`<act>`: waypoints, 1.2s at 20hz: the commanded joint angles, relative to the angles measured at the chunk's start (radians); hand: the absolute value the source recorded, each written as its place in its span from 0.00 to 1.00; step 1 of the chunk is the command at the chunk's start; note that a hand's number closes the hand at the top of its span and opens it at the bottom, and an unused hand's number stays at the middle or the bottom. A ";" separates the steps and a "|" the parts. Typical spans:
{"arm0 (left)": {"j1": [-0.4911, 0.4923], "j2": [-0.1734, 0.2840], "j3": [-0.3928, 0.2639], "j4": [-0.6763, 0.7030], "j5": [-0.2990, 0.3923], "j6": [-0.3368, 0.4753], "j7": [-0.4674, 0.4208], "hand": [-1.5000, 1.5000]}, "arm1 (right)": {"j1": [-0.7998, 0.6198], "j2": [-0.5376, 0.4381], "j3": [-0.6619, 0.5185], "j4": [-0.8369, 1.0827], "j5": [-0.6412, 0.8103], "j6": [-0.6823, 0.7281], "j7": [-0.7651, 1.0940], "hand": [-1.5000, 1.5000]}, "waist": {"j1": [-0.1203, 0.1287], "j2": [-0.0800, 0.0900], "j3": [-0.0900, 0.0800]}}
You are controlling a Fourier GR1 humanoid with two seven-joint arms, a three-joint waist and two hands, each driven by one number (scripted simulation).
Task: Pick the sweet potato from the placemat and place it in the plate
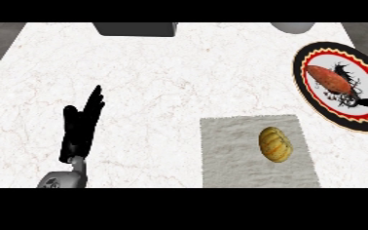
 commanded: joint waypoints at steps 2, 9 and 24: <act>0.016 -0.001 0.004 -0.003 0.000 -0.002 -0.023 0.50 | -0.018 0.055 0.030 0.000 0.004 -0.125 0.027 0.00 | 0.000 -0.001 -0.001; 0.054 0.009 0.001 -0.051 0.015 -0.028 -0.006 0.50 | 0.020 0.013 0.033 0.034 -0.004 -0.151 -0.006 0.00 | 0.008 0.002 0.001; 0.003 -0.047 -0.014 0.060 -0.017 0.014 -0.062 0.50 | 0.131 -0.095 0.006 0.079 -0.043 -0.111 -0.068 0.00 | 0.003 0.008 0.003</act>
